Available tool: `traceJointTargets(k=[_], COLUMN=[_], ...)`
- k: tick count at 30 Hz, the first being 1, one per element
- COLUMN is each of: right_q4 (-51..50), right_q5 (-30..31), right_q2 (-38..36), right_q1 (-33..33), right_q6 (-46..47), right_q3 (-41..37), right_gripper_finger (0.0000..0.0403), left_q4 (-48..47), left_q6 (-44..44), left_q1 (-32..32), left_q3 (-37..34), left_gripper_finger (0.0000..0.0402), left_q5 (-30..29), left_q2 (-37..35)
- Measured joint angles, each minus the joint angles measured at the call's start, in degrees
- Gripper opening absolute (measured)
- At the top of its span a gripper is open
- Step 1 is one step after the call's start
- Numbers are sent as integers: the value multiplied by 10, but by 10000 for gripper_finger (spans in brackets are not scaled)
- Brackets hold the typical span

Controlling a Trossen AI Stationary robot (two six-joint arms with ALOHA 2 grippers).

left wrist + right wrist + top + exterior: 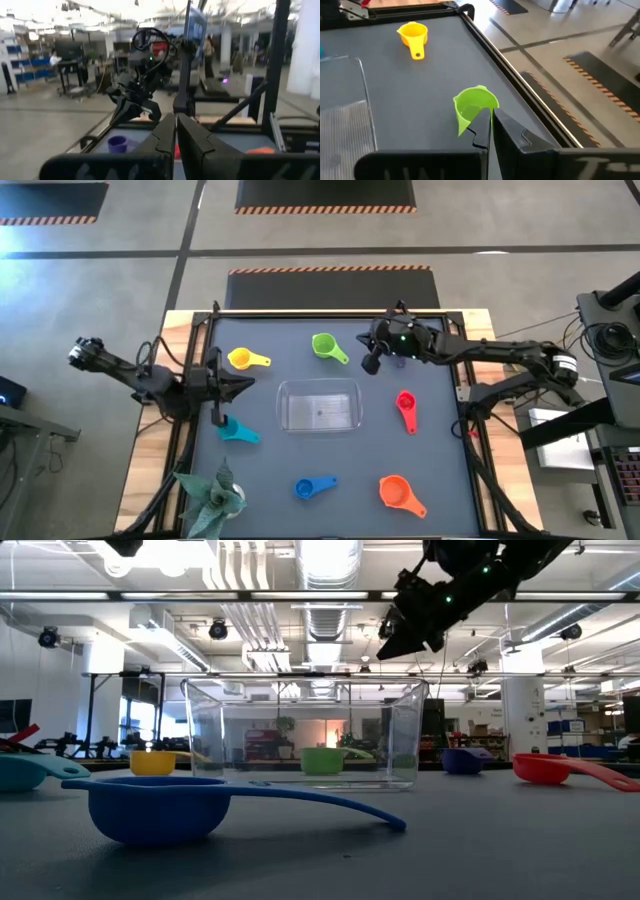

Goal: Nest measuring cups in basket
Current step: Stack the green measuring cup on top of the orange measuring cup

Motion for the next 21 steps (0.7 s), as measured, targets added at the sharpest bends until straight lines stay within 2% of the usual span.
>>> traceJointTargets(k=[3,6,9,13,17,21], right_q4=[0,-9,-27,-32,-32,-17], right_q5=[-30,-34,-49,-107,-132,-102], right_q2=[4,-9,-23,-29,-19,-2], right_q1=[2,11,10,-4,-13,-13], right_q6=[-40,-51,-42,-22,-16,-3], right_q3=[11,19,22,16,18,20], right_gripper_finger=[9,9,9,14,49,105], left_q4=[-34,-58,-58,-40,19,9], left_q6=[-24,-19,-12,-37,-49,-62], left_q1=[3,4,15,39,61,80], left_q3=[38,66,89,104,103,111], left_gripper_finger=[0,0,0,0,0,0], left_q5=[0,-1,-10,-15,-15,-15], left_q2=[33,67,100,141,183,209])
